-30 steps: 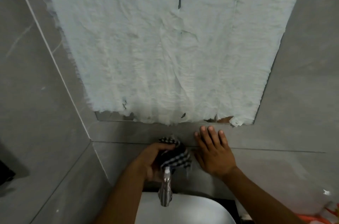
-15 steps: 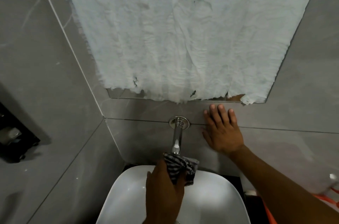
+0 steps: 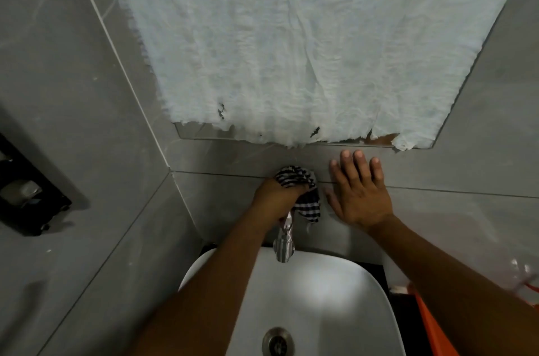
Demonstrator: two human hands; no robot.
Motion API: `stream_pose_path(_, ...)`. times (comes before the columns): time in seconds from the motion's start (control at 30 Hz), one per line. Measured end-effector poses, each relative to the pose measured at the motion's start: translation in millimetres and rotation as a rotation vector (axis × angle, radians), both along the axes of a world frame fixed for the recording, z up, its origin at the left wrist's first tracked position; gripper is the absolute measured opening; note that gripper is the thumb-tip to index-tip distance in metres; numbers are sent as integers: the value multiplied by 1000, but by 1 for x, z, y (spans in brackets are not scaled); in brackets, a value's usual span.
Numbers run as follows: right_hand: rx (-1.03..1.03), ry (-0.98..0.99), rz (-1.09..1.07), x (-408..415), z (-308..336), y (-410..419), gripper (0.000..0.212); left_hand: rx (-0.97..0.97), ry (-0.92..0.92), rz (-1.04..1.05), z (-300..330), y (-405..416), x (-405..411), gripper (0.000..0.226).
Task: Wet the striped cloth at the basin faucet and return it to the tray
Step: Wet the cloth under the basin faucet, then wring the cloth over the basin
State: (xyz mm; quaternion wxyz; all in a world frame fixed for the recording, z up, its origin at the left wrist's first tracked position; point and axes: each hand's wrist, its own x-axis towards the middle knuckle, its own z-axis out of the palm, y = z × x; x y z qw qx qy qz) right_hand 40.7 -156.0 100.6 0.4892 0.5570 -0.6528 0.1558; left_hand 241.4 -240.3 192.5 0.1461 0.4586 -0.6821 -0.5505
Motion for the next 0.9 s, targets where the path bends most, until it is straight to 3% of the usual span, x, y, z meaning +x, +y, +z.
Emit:
stream_pose_path(0.23,93,-61,-17,8,3,4,78,-248,45,23,-51,58,52,57)
stream_pose_path(0.37,179,-322,-72,46,13,14,78,-203,148,31,-67,75,71,48)
stream_pose_path(0.43,271,-697,-19,83,5,29,68,-199,185,63,-73,81,76,44)
stream_pose_path(0.53,284,-1782,287,145,-11,64,45,-211,222,149,-87,96,81,40)
stream_pose_path(0.57,243,-2077,336,157,-20,73,44,-222,228,174,-92,101,81,38)
stream_pose_path(0.6,232,-2224,378,164,-27,82,43,-223,236,186,-99,106,85,37)
stream_pose_path(0.67,225,-2283,415,170,-34,96,39,-140,253,200,-118,117,89,31)
stream_pose_path(0.73,193,-2198,406,166,-36,109,44,-29,250,125,-136,132,88,22)
stream_pose_path(0.8,112,-2162,360,155,-39,126,41,94,272,77,-147,139,74,29)
stream_pose_path(0.9,-76,-2217,329,128,-47,168,37,508,420,165,-151,137,35,39)
